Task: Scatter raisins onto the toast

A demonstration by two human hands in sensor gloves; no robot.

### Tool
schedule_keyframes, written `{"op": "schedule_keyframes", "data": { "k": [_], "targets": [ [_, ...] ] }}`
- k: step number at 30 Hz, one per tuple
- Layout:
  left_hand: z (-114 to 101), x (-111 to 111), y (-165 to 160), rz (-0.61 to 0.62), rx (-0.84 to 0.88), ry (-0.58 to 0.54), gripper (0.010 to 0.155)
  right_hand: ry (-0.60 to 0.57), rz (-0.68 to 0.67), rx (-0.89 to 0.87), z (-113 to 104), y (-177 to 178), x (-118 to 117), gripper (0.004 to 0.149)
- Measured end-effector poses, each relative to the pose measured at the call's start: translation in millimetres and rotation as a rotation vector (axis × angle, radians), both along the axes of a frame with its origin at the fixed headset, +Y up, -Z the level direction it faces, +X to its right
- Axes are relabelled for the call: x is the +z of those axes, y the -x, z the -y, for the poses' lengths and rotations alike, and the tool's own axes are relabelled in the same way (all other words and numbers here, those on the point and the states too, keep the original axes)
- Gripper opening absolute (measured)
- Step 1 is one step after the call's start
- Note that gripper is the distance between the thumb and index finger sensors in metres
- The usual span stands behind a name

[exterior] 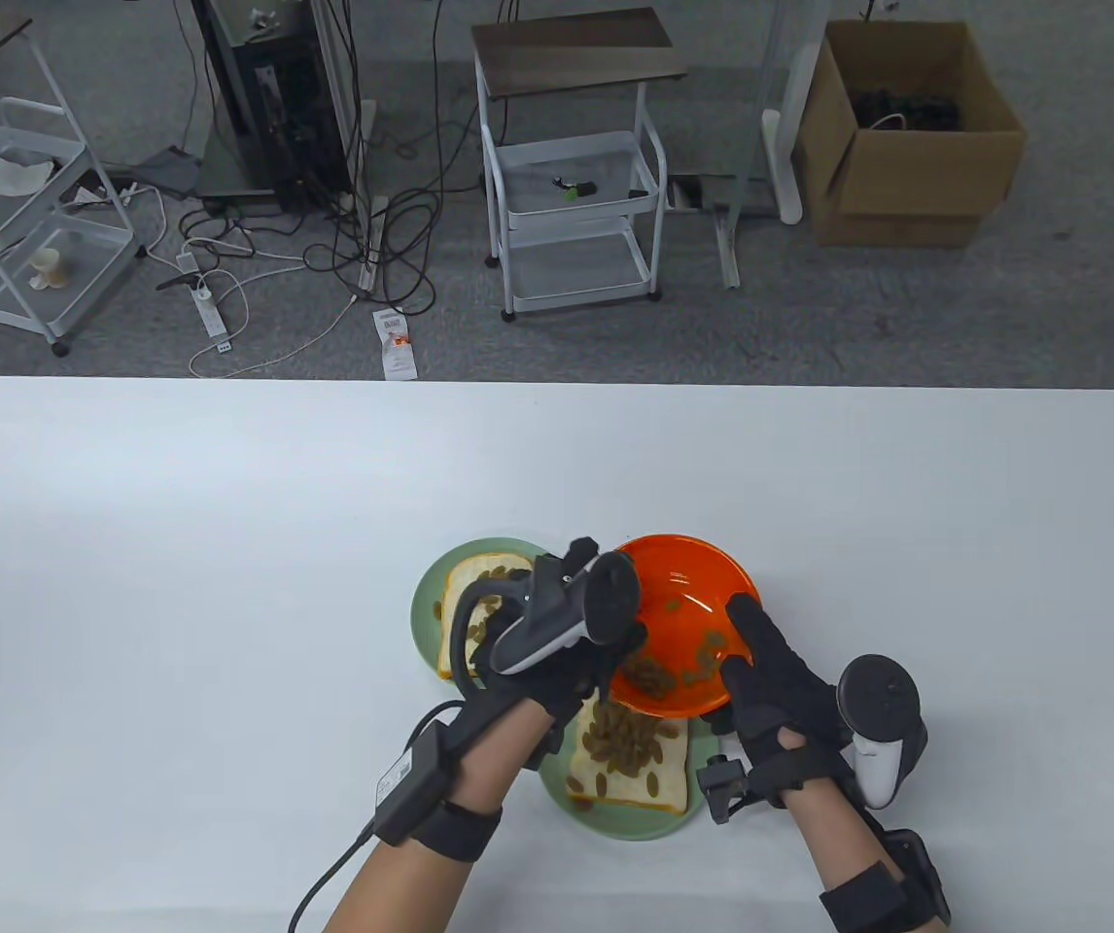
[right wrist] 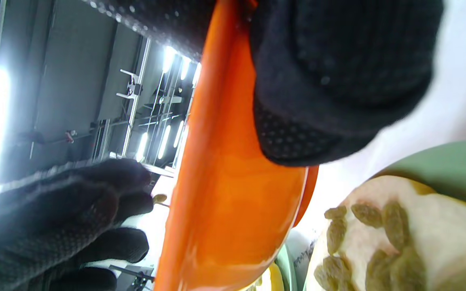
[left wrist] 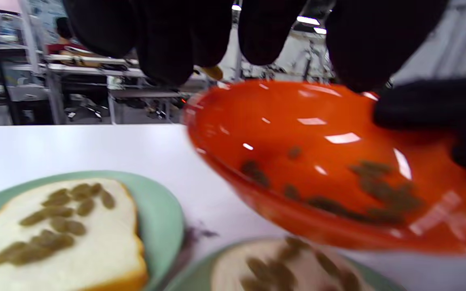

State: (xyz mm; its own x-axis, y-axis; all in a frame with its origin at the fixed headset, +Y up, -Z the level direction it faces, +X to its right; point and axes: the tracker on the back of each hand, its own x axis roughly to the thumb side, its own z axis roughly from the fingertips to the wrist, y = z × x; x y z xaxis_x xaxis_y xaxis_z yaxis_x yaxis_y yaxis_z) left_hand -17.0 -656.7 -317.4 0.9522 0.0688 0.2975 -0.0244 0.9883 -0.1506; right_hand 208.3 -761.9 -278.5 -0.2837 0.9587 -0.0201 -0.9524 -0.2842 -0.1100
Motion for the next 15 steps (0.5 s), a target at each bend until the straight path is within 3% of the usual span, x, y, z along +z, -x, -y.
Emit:
{"op": "schedule_keyframes", "data": {
  "k": [2,9,15],
  "targets": [
    [11,3,-16,0.038,-0.089,0.088,0.08,-0.009,-0.006,0.002,-1,4,3,0.059],
    [37,7,-40,0.036,-0.299,0.137,0.085,-0.031,-0.011,0.026,-5,18,12,0.058],
    [34,15,-51,0.019,-0.393,-0.004,0.067,-0.034,0.014,-0.02,-5,15,13,0.057]
  ]
}}
